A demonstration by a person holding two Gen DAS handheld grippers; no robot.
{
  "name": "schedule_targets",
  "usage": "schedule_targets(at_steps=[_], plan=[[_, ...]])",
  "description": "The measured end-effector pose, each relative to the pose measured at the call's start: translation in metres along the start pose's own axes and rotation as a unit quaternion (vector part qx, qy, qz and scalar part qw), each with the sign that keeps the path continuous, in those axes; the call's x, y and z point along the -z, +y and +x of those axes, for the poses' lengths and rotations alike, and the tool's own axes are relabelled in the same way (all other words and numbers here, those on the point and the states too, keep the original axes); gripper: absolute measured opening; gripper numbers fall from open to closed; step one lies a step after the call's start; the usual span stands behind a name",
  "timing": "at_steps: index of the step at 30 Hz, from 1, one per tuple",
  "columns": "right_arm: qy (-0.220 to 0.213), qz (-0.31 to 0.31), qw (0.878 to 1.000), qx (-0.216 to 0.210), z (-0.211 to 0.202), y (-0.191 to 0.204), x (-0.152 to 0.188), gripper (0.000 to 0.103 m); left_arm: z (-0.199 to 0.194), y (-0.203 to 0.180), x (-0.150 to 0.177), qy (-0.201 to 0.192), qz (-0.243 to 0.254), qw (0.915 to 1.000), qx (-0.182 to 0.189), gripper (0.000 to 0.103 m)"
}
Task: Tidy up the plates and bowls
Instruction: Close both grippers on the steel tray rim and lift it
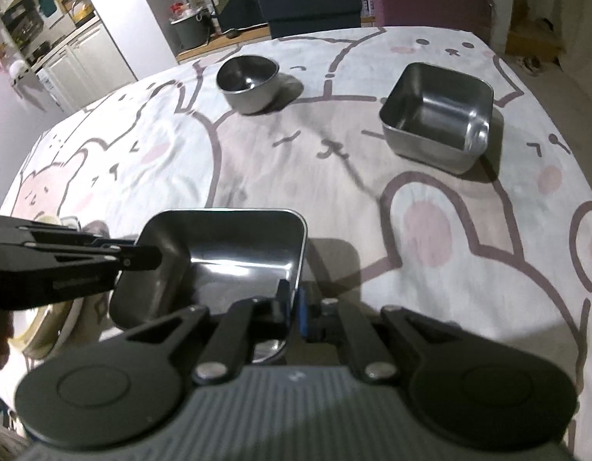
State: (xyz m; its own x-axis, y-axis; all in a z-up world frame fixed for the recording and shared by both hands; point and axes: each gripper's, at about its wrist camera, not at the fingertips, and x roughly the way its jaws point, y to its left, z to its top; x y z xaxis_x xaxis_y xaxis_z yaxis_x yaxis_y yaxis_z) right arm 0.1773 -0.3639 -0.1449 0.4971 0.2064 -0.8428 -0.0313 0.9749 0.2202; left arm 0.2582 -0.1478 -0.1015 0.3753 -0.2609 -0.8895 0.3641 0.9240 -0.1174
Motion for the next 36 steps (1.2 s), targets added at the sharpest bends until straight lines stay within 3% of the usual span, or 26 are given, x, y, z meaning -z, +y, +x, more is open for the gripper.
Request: schedule_targets(at_steps=[5, 12, 18, 30, 32, 33, 36], plan=[[0.014, 0.001, 1.000, -0.003, -0.002, -0.001, 0.009, 0.005, 0.002, -0.006, 0.011, 0.005, -0.014, 0.9999, 0.001, 0.008], [0.038, -0.003, 0.999, 0.003, 0.003, -0.003, 0.017, 0.004, 0.009, -0.016, 0.030, 0.020, 0.004, 0.9997, -0.012, 0.009], [0.034, -0.004, 0.999, 0.009, 0.003, -0.003, 0.016, 0.003, 0.008, -0.012, 0.032, 0.008, -0.019, 0.9998, -0.002, 0.009], [0.040, 0.005, 0.999, 0.010, 0.005, -0.004, 0.016, 0.005, 0.007, -0.013, 0.029, 0.010, -0.009, 0.9999, -0.001, 0.010], [0.040, 0.009, 0.999, 0.009, 0.003, -0.005, 0.015, 0.010, 0.004, -0.012, 0.030, 0.008, -0.010, 0.9999, 0.002, 0.015], [0.041, 0.010, 0.999, 0.006, 0.002, -0.005, 0.016, 0.010, 0.002, -0.012, 0.030, 0.008, -0.010, 0.9999, 0.006, 0.023], [0.040, 0.013, 0.999, -0.002, -0.002, -0.004, 0.017, 0.024, -0.006, -0.011, 0.033, 0.003, -0.008, 0.9998, 0.018, 0.041]])
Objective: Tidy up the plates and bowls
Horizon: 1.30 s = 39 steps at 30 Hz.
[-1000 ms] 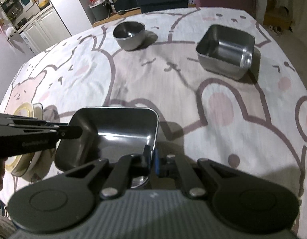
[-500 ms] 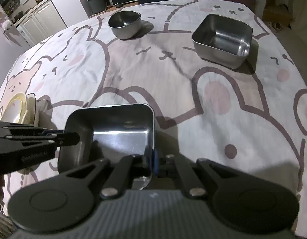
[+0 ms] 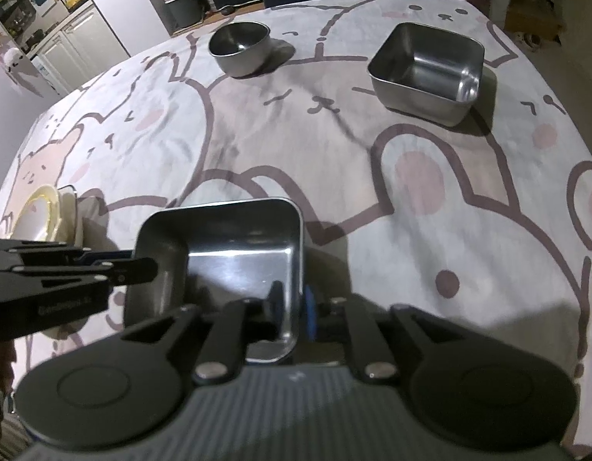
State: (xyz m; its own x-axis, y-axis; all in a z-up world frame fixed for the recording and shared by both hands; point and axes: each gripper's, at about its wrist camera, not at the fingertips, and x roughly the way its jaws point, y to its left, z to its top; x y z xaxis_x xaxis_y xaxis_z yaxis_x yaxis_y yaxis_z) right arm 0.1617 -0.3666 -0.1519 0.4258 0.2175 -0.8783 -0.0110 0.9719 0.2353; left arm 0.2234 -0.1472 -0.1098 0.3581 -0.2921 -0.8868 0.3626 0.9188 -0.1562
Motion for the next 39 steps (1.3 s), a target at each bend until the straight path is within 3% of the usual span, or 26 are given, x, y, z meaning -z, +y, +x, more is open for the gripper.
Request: schedule_targets(at_steps=[7, 9, 13, 19, 23, 30, 35, 39], plan=[[-0.020, -0.008, 1.000, 0.001, -0.026, 0.009, 0.005, 0.062, -0.027, -0.002, 0.006, -0.028, 0.011, 0.9994, 0.018, 0.074], [-0.035, -0.007, 0.999, -0.001, -0.038, 0.011, 0.007, 0.069, -0.036, -0.005, 0.006, -0.039, 0.013, 0.9989, 0.021, 0.076], [-0.058, 0.002, 0.998, 0.012, -0.063, 0.012, 0.012, 0.082, -0.054, -0.010, 0.005, -0.062, 0.021, 0.9975, 0.028, 0.090], [-0.101, 0.014, 0.994, 0.039, -0.103, 0.011, 0.014, 0.103, -0.081, -0.017, 0.002, -0.100, 0.035, 0.9940, 0.028, 0.103], [-0.115, 0.023, 0.991, 0.071, -0.131, 0.010, 0.006, 0.102, -0.096, -0.023, -0.009, -0.124, 0.035, 0.9911, 0.034, 0.103], [-0.172, 0.029, 0.979, 0.104, -0.173, -0.003, -0.034, 0.103, -0.092, -0.030, -0.038, -0.151, -0.023, 0.9865, 0.060, 0.103], [-0.202, 0.016, 0.973, 0.107, -0.161, -0.028, -0.079, 0.103, -0.072, -0.038, -0.061, -0.157, -0.105, 0.9788, 0.079, 0.103], [-0.212, -0.010, 0.971, 0.106, -0.135, -0.055, -0.112, 0.103, -0.053, -0.055, -0.076, -0.163, -0.139, 0.9715, 0.102, 0.103]])
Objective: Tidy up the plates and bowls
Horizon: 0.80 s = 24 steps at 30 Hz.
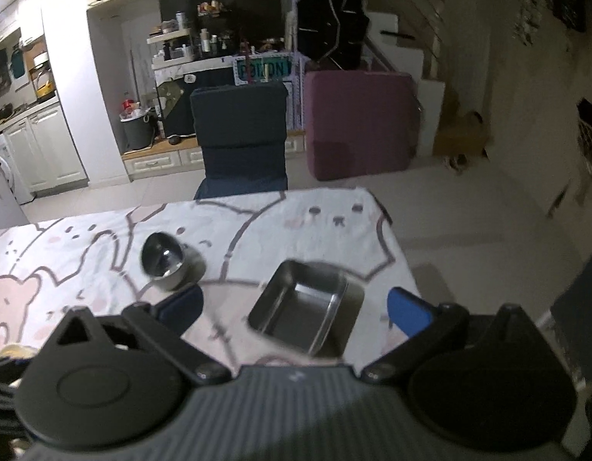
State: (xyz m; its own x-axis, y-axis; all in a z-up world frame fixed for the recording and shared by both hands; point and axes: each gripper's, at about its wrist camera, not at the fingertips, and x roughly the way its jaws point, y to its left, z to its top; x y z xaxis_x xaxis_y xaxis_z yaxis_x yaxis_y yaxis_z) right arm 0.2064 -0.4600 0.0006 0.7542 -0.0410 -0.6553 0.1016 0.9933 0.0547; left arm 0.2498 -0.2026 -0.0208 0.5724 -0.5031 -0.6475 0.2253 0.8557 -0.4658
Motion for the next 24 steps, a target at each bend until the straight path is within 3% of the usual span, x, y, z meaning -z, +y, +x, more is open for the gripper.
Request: schedule_targets(at_steps=[6, 10, 14, 19, 24], plan=[[-0.013, -0.032, 0.999, -0.012, 0.063, -0.031, -0.016, 0.103, 0.047, -0.022, 0.002, -0.005, -0.046, 0.9988, -0.012, 0.103], [-0.023, -0.078, 0.996, -0.042, 0.105, -0.044, -0.014, 0.103, 0.076, -0.031, -0.001, -0.024, -0.074, 0.9957, -0.049, 0.103], [0.012, -0.163, 0.986, -0.041, 0.150, -0.046, -0.015, 0.101, 0.098, -0.034, -0.001, -0.036, -0.076, 0.9943, -0.066, 0.103], [0.039, -0.216, 0.971, -0.096, 0.196, -0.042, -0.020, 0.086, 0.122, -0.028, 0.009, -0.021, -0.094, 0.9932, -0.065, 0.103], [0.084, -0.243, 0.956, -0.139, 0.234, -0.034, -0.022, 0.068, 0.137, -0.026, 0.024, -0.013, -0.085, 0.9962, -0.019, 0.103]])
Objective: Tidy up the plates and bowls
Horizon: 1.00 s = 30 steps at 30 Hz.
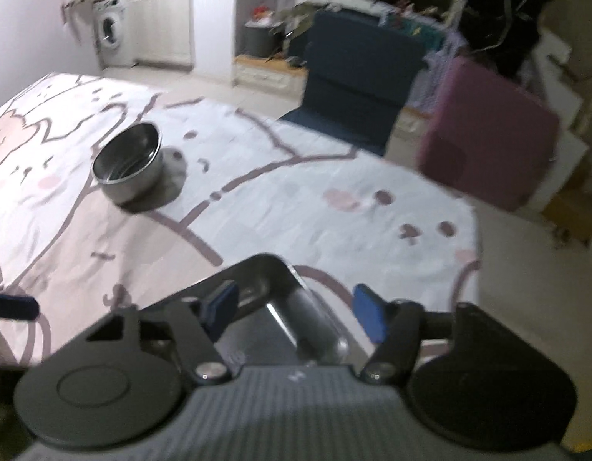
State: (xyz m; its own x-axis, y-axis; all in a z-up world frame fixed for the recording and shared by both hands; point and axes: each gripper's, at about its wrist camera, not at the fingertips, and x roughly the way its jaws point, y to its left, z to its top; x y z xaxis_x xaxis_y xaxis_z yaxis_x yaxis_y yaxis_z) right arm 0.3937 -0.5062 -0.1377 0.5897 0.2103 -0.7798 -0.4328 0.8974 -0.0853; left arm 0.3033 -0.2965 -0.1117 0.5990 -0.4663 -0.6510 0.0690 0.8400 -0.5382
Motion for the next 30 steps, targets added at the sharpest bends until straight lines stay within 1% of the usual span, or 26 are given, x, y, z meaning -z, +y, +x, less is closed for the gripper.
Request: schedule_targets(at_steps=[3, 4, 5, 6, 7, 8, 9, 11, 13, 14, 16, 17, 19, 22, 24, 28, 30], plan=[[0.020, -0.010, 0.999, -0.023, 0.019, -0.002, -0.002, 0.059, 0.011, -0.001, 0.008, 0.024, 0.003, 0.9996, 0.014, 0.103], [0.026, -0.011, 0.999, -0.016, 0.028, -0.002, -0.002, 0.049, 0.015, -0.001, 0.010, 0.033, 0.007, 0.9993, 0.016, 0.103], [0.026, -0.007, 1.000, -0.004, 0.033, -0.004, -0.001, 0.036, 0.020, -0.001, 0.011, 0.044, 0.010, 0.9989, 0.013, 0.103], [0.024, 0.001, 1.000, 0.005, 0.034, -0.007, 0.001, 0.031, 0.024, -0.001, 0.012, 0.054, 0.012, 0.9984, 0.007, 0.103], [0.020, 0.016, 1.000, 0.007, 0.033, -0.011, 0.002, 0.023, 0.027, -0.001, 0.013, 0.059, 0.013, 0.9982, 0.001, 0.103], [0.018, 0.028, 0.999, 0.005, 0.031, -0.016, 0.004, 0.020, 0.029, 0.002, 0.013, 0.059, 0.010, 0.9982, -0.001, 0.102], [0.018, 0.036, 0.999, 0.000, 0.030, -0.019, 0.006, 0.019, 0.030, 0.004, 0.014, 0.057, 0.003, 0.9983, -0.002, 0.102], [0.024, 0.035, 0.999, -0.003, 0.024, -0.022, 0.015, 0.017, 0.033, 0.009, 0.013, 0.056, -0.014, 0.9984, -0.003, 0.098], [0.032, 0.038, 0.999, -0.004, 0.018, -0.024, 0.025, 0.017, 0.035, 0.013, 0.012, 0.058, -0.020, 0.9981, -0.001, 0.088], [0.035, 0.044, 0.998, -0.006, 0.013, -0.023, 0.030, 0.018, 0.036, 0.013, 0.012, 0.058, -0.019, 0.9981, 0.000, 0.086], [0.043, 0.061, 0.997, -0.013, 0.005, -0.025, 0.041, 0.017, 0.037, 0.012, 0.010, 0.057, -0.011, 0.9983, -0.002, 0.073], [0.049, 0.070, 0.996, -0.017, 0.001, -0.025, 0.047, 0.017, 0.038, 0.011, 0.008, 0.057, -0.006, 0.9984, -0.001, 0.071], [0.057, 0.087, 0.994, -0.021, -0.005, -0.024, 0.061, 0.016, 0.040, 0.009, 0.006, 0.054, 0.001, 0.9985, -0.004, 0.060], [0.056, 0.119, 0.991, -0.029, -0.015, -0.024, 0.076, 0.016, 0.046, 0.010, 0.002, 0.056, 0.004, 0.9984, -0.013, 0.049], [0.054, 0.144, 0.987, -0.040, -0.022, -0.025, 0.084, 0.016, 0.048, 0.012, 0.000, 0.057, -0.002, 0.9982, -0.018, 0.048], [0.069, 0.149, 0.985, -0.061, -0.030, -0.025, 0.083, 0.016, 0.054, 0.011, -0.007, 0.052, 0.010, 0.9982, -0.027, 0.045], [0.062, 0.144, 0.986, -0.051, -0.034, -0.025, 0.081, 0.017, 0.058, 0.010, -0.011, 0.050, 0.013, 0.9981, -0.033, 0.043]])
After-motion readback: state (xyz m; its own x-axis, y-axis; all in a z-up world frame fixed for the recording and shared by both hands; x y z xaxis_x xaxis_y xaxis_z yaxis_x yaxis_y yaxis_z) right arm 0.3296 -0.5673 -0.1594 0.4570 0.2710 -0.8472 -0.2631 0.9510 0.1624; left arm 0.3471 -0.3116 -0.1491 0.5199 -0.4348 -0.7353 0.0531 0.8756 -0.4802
